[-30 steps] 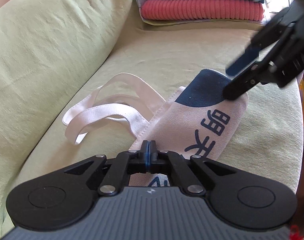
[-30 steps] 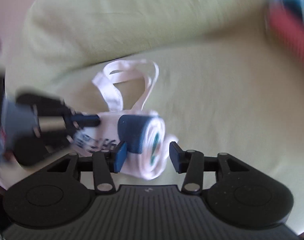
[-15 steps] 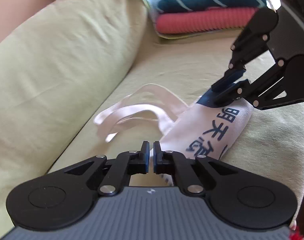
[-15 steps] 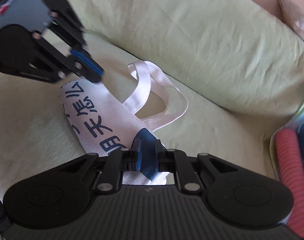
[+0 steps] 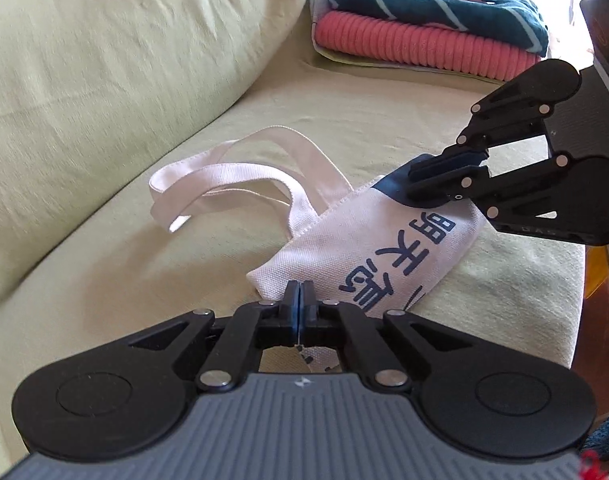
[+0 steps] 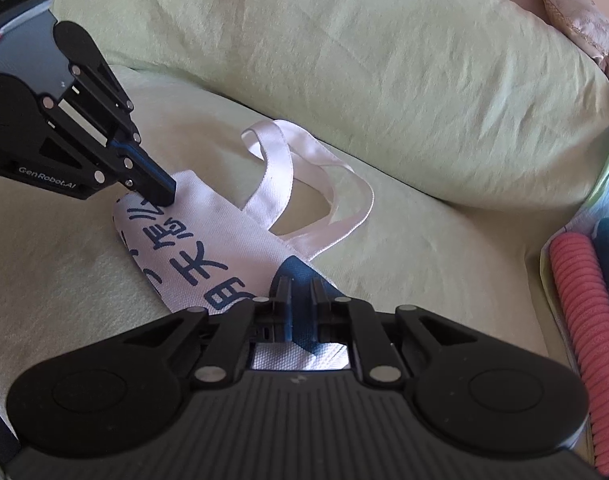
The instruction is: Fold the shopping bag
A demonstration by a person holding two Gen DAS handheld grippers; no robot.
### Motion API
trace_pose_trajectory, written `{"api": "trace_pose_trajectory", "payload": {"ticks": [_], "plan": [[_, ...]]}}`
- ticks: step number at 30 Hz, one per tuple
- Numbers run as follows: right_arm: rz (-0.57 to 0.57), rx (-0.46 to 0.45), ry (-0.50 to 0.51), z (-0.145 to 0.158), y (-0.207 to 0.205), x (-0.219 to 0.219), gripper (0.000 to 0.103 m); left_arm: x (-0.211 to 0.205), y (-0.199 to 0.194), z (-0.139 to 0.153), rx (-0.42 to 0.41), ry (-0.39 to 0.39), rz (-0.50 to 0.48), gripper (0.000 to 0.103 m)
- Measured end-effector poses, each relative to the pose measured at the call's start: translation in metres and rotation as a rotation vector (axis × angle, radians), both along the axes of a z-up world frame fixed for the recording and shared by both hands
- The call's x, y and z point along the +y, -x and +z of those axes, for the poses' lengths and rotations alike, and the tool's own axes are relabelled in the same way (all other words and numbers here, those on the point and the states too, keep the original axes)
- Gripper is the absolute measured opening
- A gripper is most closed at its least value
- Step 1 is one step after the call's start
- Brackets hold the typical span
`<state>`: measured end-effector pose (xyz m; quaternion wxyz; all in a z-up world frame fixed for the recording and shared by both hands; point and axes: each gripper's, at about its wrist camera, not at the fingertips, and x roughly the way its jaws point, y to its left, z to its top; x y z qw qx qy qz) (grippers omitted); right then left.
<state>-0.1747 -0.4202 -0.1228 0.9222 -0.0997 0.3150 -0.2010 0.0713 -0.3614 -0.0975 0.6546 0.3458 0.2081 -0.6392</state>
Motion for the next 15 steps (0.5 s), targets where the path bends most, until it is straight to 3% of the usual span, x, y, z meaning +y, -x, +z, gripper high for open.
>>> {"api": "trace_pose_trajectory", "payload": {"ticks": [2, 6, 9, 15], "plan": [[-0.013, -0.006, -0.018, 0.0, -0.002, -0.001, 0.01, -0.005, 0.001, 0.001, -0.005, -0.001, 0.018, 0.0], [-0.025, -0.02, -0.086, 0.004, -0.003, -0.009, 0.01, -0.016, 0.005, 0.026, 0.034, -0.057, 0.151, 0.0], [-0.033, -0.031, -0.126, 0.007, -0.001, -0.014, 0.01, -0.025, 0.016, 0.038, -0.012, -0.083, 0.2, 0.0], [-0.041, -0.059, -0.195, 0.012, 0.004, -0.022, 0.01, -0.032, 0.022, 0.024, -0.018, -0.119, 0.198, 0.0]]}}
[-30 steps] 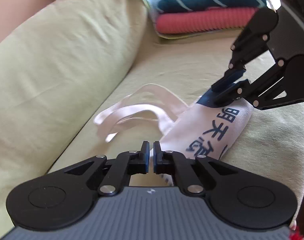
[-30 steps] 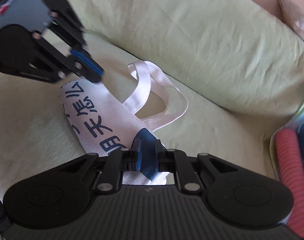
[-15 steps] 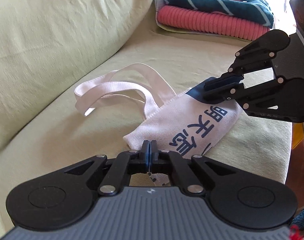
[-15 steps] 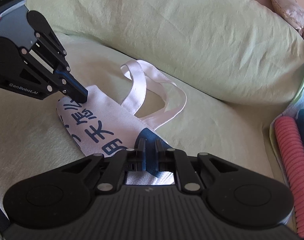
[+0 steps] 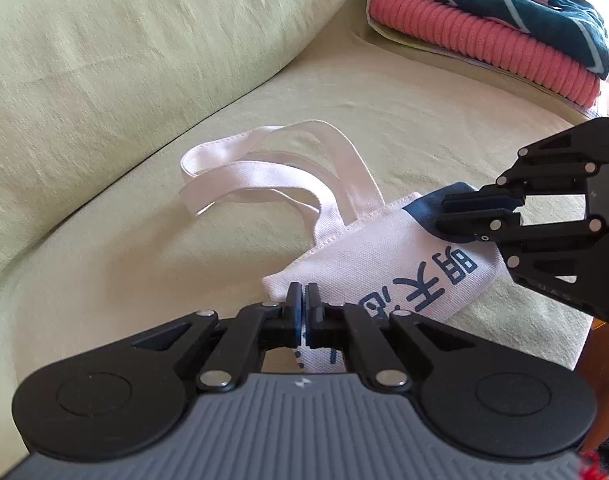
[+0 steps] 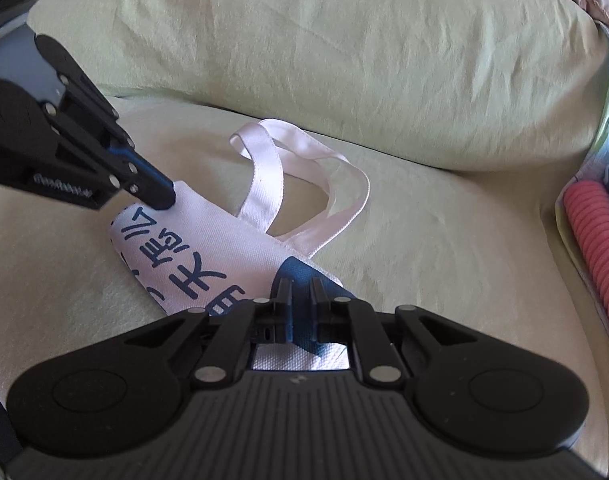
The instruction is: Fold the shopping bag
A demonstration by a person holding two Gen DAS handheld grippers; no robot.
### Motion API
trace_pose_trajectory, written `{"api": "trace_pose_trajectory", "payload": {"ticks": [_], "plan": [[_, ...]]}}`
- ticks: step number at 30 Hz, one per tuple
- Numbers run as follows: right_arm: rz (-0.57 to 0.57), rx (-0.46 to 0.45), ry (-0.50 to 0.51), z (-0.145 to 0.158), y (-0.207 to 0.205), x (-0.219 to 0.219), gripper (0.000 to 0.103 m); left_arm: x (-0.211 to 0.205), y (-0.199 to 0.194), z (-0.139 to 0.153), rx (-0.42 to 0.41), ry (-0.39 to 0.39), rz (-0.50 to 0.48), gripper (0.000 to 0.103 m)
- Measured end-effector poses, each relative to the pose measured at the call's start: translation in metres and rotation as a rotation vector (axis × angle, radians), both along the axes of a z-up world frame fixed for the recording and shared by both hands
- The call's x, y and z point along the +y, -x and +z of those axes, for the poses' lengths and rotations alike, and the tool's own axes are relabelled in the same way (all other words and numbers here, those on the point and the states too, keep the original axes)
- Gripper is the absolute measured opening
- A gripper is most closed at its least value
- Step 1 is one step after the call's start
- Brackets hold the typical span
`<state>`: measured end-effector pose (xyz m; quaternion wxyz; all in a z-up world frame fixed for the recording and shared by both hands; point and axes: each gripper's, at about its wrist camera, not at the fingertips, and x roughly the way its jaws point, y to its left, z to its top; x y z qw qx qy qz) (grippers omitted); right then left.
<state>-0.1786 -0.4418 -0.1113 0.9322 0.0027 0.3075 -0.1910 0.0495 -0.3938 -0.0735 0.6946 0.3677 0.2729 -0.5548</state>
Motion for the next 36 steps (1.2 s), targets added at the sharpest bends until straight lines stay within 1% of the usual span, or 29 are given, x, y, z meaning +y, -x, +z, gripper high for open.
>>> {"api": "trace_pose_trajectory", "payload": {"ticks": [3, 6, 8, 11, 13, 17, 18, 20, 23, 26, 27, 28, 30, 32, 33, 35, 36], "plan": [[-0.004, -0.019, -0.037, 0.001, 0.002, -0.006, 0.009, 0.0, -0.002, -0.001, 0.005, -0.002, -0.004, 0.0], [0.003, -0.031, -0.057, 0.001, 0.003, -0.01, 0.009, 0.001, -0.003, -0.004, -0.016, -0.005, -0.034, 0.0], [0.005, -0.041, -0.076, 0.001, 0.005, -0.012, 0.009, 0.001, -0.002, -0.01, -0.034, 0.007, -0.049, 0.0], [0.002, -0.058, -0.095, -0.001, 0.006, -0.016, 0.008, 0.001, -0.001, -0.017, -0.061, 0.037, -0.078, 0.0], [-0.001, -0.064, -0.11, -0.001, 0.006, -0.018, 0.007, 0.002, -0.006, -0.014, -0.04, 0.056, -0.081, 0.0], [0.0, -0.083, -0.135, 0.0, 0.011, -0.021, 0.006, 0.021, 0.005, -0.006, -0.13, 0.107, -0.142, 0.0], [-0.001, -0.09, -0.144, 0.0, 0.012, -0.022, 0.006, 0.024, 0.008, -0.004, -0.128, 0.115, -0.151, 0.0], [-0.004, -0.104, -0.157, -0.001, 0.014, -0.023, 0.006, 0.033, 0.016, 0.0, -0.099, 0.156, -0.185, 0.0], [-0.006, -0.114, -0.174, -0.002, 0.014, -0.025, 0.006, 0.027, 0.019, -0.006, -0.115, 0.154, -0.188, 0.0], [0.007, -0.115, -0.19, -0.002, 0.014, -0.027, 0.006, 0.017, 0.01, -0.02, -0.107, 0.136, -0.174, 0.0], [0.014, -0.111, -0.184, -0.002, 0.013, -0.027, 0.006, 0.013, 0.005, -0.021, -0.09, 0.14, -0.173, 0.0], [0.022, -0.1, -0.157, -0.003, 0.011, -0.026, 0.006, 0.01, 0.004, -0.019, -0.081, 0.134, -0.169, 0.0], [0.027, -0.092, -0.125, -0.004, 0.009, -0.022, 0.005, 0.006, 0.008, -0.016, -0.11, 0.115, -0.181, 0.0], [0.015, -0.112, -0.163, -0.004, 0.011, -0.027, 0.006, 0.005, 0.014, -0.012, -0.152, 0.098, -0.197, 0.0], [0.015, -0.119, -0.183, -0.004, 0.013, -0.029, 0.005, 0.011, 0.023, -0.006, -0.203, 0.102, -0.242, 0.0], [0.021, -0.13, -0.213, -0.004, 0.016, -0.034, 0.005, 0.025, 0.033, -0.002, -0.215, 0.129, -0.335, 0.0], [0.027, -0.13, -0.216, -0.004, 0.016, -0.035, 0.005, 0.033, 0.041, -0.003, -0.241, 0.126, -0.394, 0.005]]}}
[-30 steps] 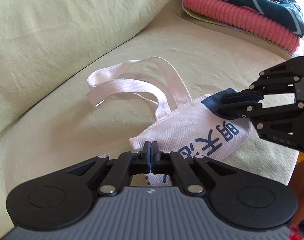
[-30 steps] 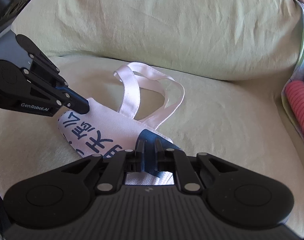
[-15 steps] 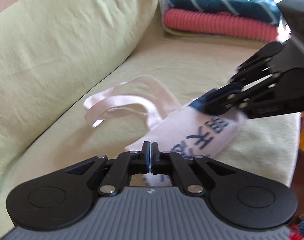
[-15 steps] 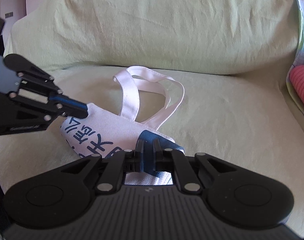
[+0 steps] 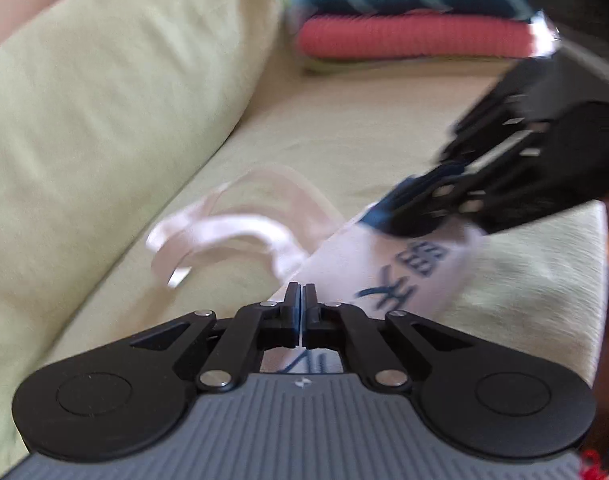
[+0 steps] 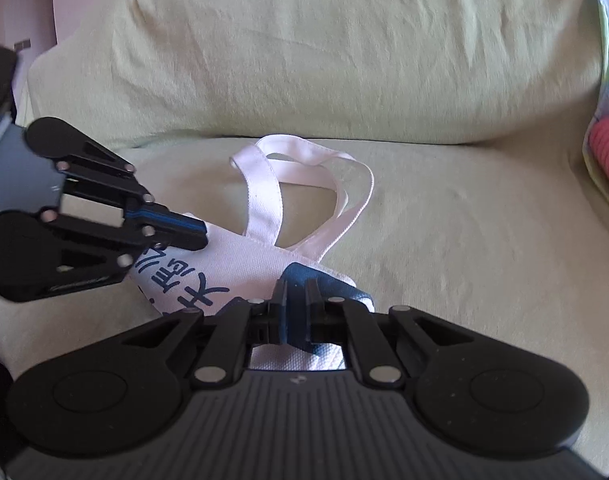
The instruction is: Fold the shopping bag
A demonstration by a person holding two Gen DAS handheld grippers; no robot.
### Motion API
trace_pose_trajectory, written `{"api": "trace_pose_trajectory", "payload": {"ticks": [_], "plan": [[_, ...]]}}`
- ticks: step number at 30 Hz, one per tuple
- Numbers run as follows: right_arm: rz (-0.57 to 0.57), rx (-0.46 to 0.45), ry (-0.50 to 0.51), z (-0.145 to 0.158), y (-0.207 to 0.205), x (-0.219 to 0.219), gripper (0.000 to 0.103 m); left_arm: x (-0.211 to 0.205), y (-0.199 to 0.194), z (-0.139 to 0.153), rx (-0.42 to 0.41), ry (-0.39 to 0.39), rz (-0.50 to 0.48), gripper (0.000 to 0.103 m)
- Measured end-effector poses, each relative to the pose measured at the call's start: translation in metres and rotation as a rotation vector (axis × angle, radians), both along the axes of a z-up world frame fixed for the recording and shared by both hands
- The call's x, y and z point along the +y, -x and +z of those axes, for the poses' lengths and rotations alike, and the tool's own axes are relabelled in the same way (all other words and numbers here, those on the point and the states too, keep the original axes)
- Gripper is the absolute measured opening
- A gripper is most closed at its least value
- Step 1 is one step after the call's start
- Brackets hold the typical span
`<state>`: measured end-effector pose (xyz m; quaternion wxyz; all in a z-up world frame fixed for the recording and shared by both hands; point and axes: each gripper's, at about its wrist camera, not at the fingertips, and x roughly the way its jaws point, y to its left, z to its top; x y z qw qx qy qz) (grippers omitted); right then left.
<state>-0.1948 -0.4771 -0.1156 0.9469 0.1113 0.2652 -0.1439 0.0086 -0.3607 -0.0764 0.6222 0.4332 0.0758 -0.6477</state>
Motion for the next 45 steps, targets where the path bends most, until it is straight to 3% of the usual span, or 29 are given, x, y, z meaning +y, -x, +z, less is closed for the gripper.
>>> {"api": "trace_pose_trajectory", "payload": {"ticks": [1, 5, 6, 10, 14, 17, 18, 19, 21, 24, 27, 32, 34, 38, 41, 43, 45], "plan": [[0.006, 0.004, 0.001, 0.0, -0.001, -0.001, 0.005, 0.008, 0.008, -0.001, -0.031, -0.005, -0.057, 0.015], [0.033, 0.009, -0.013, 0.001, -0.002, -0.006, 0.004, 0.008, 0.009, -0.012, -0.142, -0.01, -0.066, 0.017], [0.038, 0.011, -0.009, 0.001, -0.002, -0.006, 0.004, 0.003, 0.003, -0.011, -0.111, -0.014, -0.04, 0.017], [0.048, 0.015, 0.005, 0.001, -0.003, -0.003, 0.003, -0.019, -0.018, -0.016, 0.054, -0.074, 0.007, 0.0], [0.072, 0.038, 0.077, 0.002, -0.005, 0.005, 0.004, -0.024, -0.022, -0.014, 0.096, -0.099, 0.026, 0.0], [0.135, 0.047, 0.108, 0.01, -0.003, 0.01, 0.018, -0.026, -0.022, -0.011, 0.102, -0.115, 0.027, 0.0], [0.16, 0.047, 0.14, 0.014, 0.0, 0.015, 0.031, -0.027, -0.022, -0.01, 0.104, -0.119, 0.026, 0.0], [0.178, 0.039, 0.198, 0.017, 0.007, 0.024, 0.052, -0.027, -0.022, -0.009, 0.106, -0.124, 0.025, 0.0], [0.226, 0.028, 0.32, 0.023, 0.021, 0.043, 0.07, -0.028, -0.023, -0.008, 0.111, -0.129, 0.022, 0.0], [0.352, 0.058, 0.556, 0.013, 0.047, 0.073, 0.07, -0.025, -0.027, -0.006, 0.133, -0.129, 0.015, 0.0], [0.439, 0.162, 0.87, -0.022, 0.061, 0.091, 0.068, -0.026, -0.031, -0.005, 0.143, -0.134, 0.005, 0.0], [0.518, 0.175, 1.142, -0.053, 0.053, 0.091, 0.068, -0.029, -0.035, -0.003, 0.154, -0.144, -0.008, 0.0], [0.54, 0.166, 1.171, -0.057, 0.044, 0.086, 0.067, -0.029, -0.038, -0.002, 0.171, -0.146, -0.012, 0.0], [0.558, 0.156, 1.044, -0.049, 0.022, 0.068, 0.067, -0.03, -0.044, -0.003, 0.213, -0.141, -0.007, 0.0], [0.63, 0.199, 1.023, -0.042, 0.011, 0.065, 0.066, -0.027, -0.044, -0.001, 0.208, -0.132, -0.013, 0.0], [0.675, 0.222, 1.029, -0.038, 0.008, 0.065, 0.065, -0.024, -0.036, 0.0, 0.141, -0.13, -0.046, 0.0], [0.712, 0.24, 1.041, -0.038, 0.007, 0.065, 0.064, -0.017, -0.027, 0.002, 0.041, -0.123, -0.079, 0.007]]}}
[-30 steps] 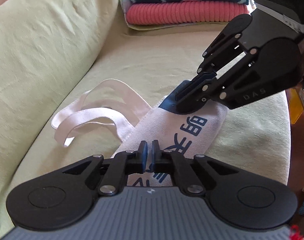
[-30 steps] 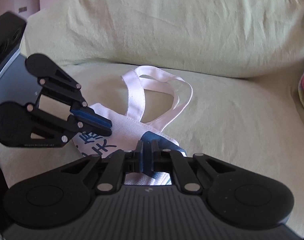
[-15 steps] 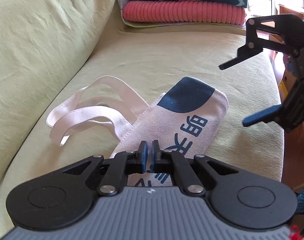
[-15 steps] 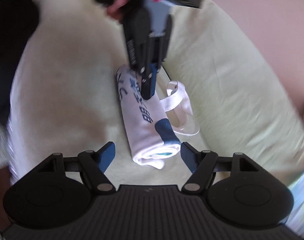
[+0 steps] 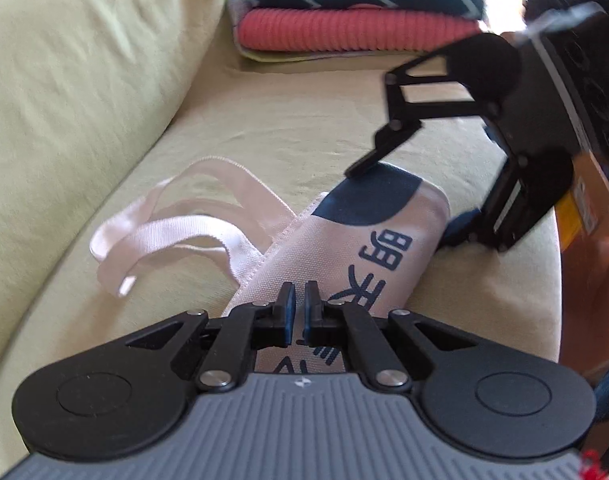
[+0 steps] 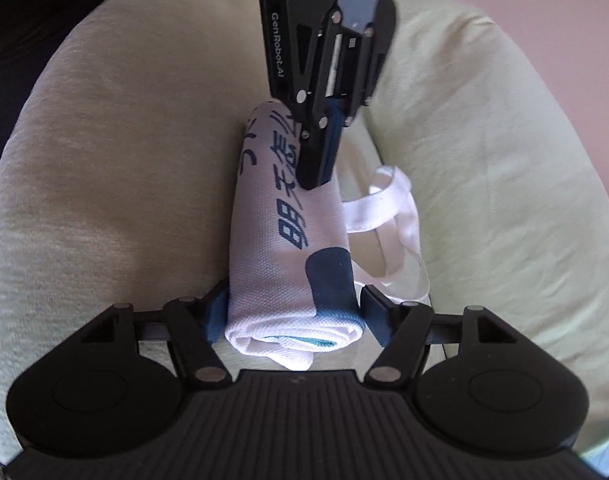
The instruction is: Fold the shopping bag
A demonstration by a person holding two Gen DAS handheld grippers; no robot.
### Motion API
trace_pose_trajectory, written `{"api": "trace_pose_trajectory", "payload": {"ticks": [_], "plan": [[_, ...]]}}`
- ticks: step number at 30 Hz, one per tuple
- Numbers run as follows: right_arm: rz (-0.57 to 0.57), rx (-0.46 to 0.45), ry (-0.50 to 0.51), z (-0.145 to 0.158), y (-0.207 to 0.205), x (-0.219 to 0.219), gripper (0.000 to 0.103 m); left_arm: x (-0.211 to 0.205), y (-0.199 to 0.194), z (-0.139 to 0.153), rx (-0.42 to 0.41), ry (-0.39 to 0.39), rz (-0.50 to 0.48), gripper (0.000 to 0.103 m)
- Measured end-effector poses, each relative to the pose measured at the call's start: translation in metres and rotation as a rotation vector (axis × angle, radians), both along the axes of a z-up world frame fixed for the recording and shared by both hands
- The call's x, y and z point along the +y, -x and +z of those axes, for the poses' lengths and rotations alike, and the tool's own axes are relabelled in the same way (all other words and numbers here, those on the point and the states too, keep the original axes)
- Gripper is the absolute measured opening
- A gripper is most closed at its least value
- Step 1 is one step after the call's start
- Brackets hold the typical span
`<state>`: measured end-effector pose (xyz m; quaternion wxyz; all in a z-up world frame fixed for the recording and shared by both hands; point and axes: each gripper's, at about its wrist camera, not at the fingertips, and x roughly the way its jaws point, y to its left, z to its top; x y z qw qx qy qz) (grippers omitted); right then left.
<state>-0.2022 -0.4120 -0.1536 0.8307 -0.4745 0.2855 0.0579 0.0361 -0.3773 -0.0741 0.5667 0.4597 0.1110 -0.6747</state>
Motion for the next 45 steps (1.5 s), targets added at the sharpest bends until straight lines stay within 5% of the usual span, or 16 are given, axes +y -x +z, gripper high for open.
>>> {"api": "trace_pose_trajectory", "payload": {"ticks": [5, 7, 8, 13, 18, 25, 32, 39, 45], "plan": [[0.012, 0.062, -0.041, 0.008, -0.003, -0.005, 0.062, 0.039, 0.014, 0.006, -0.188, 0.032, -0.133, 0.022], [0.0, 0.08, -0.089, 0.012, -0.001, -0.009, 0.063, 0.062, 0.022, -0.001, -0.304, 0.05, -0.223, 0.048], [-0.003, 0.088, -0.107, 0.014, 0.0, -0.01, 0.063, 0.069, 0.025, -0.008, -0.354, 0.046, -0.252, 0.053], [-0.001, 0.124, -0.167, 0.017, 0.002, -0.014, 0.063, 0.075, 0.029, -0.041, -0.548, 0.061, -0.322, 0.054], [0.009, 0.136, -0.196, 0.02, 0.002, -0.019, 0.063, 0.054, 0.02, -0.06, -0.576, 0.05, -0.386, 0.051], [-0.043, 0.025, -0.328, 0.018, -0.004, -0.037, 0.063, 0.022, -0.011, -0.026, -0.226, -0.031, -0.281, 0.051], [-0.153, 0.175, -0.672, 0.056, -0.008, -0.049, 0.06, 0.027, -0.025, 0.017, 0.103, -0.137, -0.165, 0.05], [-0.243, 0.355, -1.099, 0.06, -0.005, -0.072, 0.06, 0.027, -0.026, 0.026, 0.214, -0.204, -0.09, 0.05], [-0.38, 0.507, -1.483, 0.039, -0.027, -0.133, 0.06, 0.001, -0.04, 0.025, 0.251, -0.219, -0.007, 0.056]]}}
